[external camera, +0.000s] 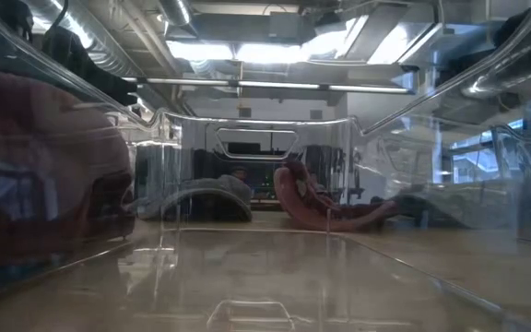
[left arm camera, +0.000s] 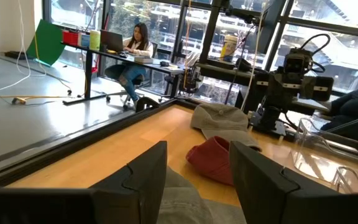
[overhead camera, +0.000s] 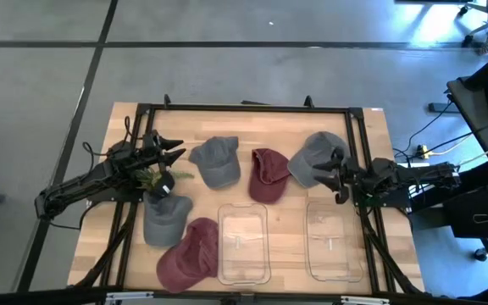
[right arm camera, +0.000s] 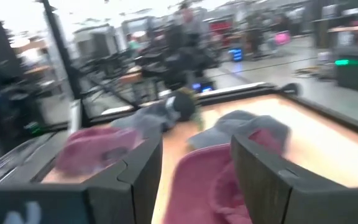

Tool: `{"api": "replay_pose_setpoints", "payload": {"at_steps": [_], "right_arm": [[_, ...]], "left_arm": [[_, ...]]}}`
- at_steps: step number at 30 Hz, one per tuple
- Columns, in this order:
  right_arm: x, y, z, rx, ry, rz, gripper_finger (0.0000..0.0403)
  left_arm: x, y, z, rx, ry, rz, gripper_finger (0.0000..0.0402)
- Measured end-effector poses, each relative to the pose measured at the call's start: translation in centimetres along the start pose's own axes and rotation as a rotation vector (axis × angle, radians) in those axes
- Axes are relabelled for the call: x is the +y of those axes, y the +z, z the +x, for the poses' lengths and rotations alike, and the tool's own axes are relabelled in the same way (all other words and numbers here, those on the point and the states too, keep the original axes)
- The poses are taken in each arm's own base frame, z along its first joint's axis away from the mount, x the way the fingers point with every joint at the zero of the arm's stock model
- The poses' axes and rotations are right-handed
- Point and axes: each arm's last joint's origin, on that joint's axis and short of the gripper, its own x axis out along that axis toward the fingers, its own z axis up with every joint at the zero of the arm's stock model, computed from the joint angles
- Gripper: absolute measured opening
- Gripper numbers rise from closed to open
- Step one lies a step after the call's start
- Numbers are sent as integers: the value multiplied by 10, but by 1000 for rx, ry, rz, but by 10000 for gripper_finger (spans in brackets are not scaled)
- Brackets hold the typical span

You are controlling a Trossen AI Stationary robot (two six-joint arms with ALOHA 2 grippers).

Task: Pick & Place hat
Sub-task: Put the right gray cap into the right transparent bin

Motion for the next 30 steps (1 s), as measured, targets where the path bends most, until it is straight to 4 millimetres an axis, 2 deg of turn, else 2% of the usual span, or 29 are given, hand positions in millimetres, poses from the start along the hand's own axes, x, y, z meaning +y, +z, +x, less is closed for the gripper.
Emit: {"api": "replay_pose_setpoints", "payload": {"at_steps": [4, 12, 16, 22, 26, 30], "right_arm": [[-2, 1, 0, -17, -65, 3, 202], [-5, 2, -1, -44, -194, -44, 292], [-6, 2, -1, -42, -210, -76, 315], [-10, 8, -2, -72, -386, -45, 318], [-7, 31, 0, -63, -464, -63, 307], [-6, 51, 8, 88, -585, -55, 287]], "left_arm": [[0, 0, 0, 0, 0, 0, 169], [0, 0, 0, 0, 0, 0, 169], [0, 0, 0, 1, 0, 0, 169], [0, 0, 0, 1, 0, 0, 169], [0, 0, 0, 1, 0, 0, 169], [0, 0, 0, 1, 0, 0, 169]]}}
